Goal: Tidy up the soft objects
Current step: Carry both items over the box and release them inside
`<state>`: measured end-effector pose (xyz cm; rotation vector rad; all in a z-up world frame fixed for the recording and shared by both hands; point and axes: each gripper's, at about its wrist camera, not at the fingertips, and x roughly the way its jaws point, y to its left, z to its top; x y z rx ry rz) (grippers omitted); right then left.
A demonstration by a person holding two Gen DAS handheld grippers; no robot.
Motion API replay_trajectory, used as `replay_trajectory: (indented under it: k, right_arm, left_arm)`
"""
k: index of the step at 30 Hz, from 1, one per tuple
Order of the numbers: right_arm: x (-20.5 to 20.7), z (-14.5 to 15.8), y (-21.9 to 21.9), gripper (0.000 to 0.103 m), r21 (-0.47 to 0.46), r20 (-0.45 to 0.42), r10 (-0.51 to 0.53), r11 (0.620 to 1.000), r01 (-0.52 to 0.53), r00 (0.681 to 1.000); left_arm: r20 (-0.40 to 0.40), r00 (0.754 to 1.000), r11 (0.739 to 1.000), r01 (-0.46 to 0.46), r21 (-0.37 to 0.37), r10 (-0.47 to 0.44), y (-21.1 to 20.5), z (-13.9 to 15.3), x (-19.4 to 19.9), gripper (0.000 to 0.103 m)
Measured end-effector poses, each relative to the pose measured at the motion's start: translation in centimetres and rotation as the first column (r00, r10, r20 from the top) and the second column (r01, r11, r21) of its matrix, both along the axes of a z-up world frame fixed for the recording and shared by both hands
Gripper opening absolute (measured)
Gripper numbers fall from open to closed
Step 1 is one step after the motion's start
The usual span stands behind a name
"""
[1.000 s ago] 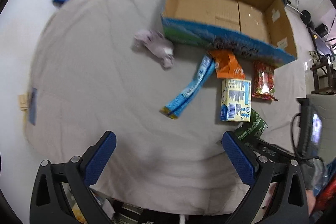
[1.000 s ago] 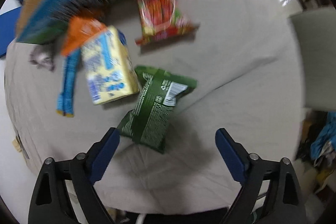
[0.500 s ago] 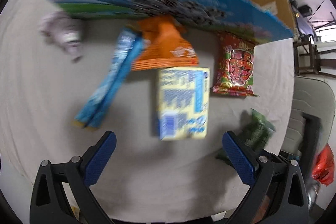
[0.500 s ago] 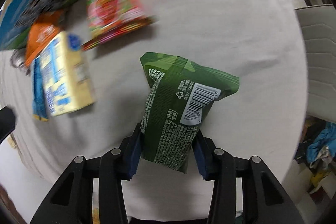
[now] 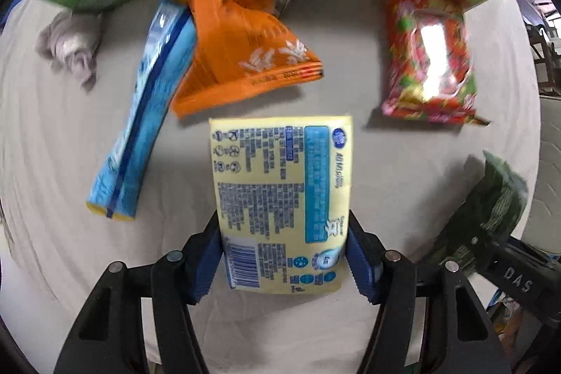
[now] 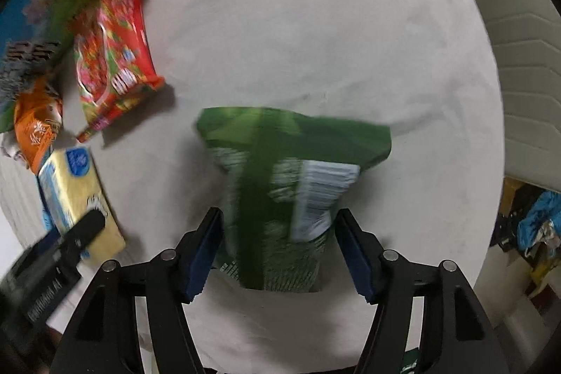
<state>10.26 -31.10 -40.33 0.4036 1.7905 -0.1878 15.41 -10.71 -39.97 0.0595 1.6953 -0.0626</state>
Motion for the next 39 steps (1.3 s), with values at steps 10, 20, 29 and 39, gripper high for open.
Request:
replay_trajectory:
  k: [10,20,29,39]
  right_arm:
    - [-2.3,-0.8,2.3,0.043,-0.03,0.021,0.087,0.996,-0.086,0.996]
    - [-4.8,5.0,1.9,0.041,0.022,0.137,0.173,0.984,-0.178,0.975]
    - [-1.8,22.1,-1.1,0.041,0.024,0.332,0.269,0.956,-0.294,0.904]
    - [6.1,30.9,1.5,0.041,-0.005,0.472,0.28,0.949,-0.315,0.836]
  left_arm:
    - [0.078,0.997,1.0,-0.02,0.023,0.018,0.3,3.4,-2.4,0.061]
    - [0.172,0.985,0.999,-0.015,-0.03,0.02,0.2,12.8,-4.9,0.061]
    - [0.378,0.926,0.995,0.01,-0.095,0.027,0.3,24.4,-3.4,0.061]
    - [0.473,0.881,0.991,0.063,-0.118,0.0,2.7,26.8,7.4,0.061]
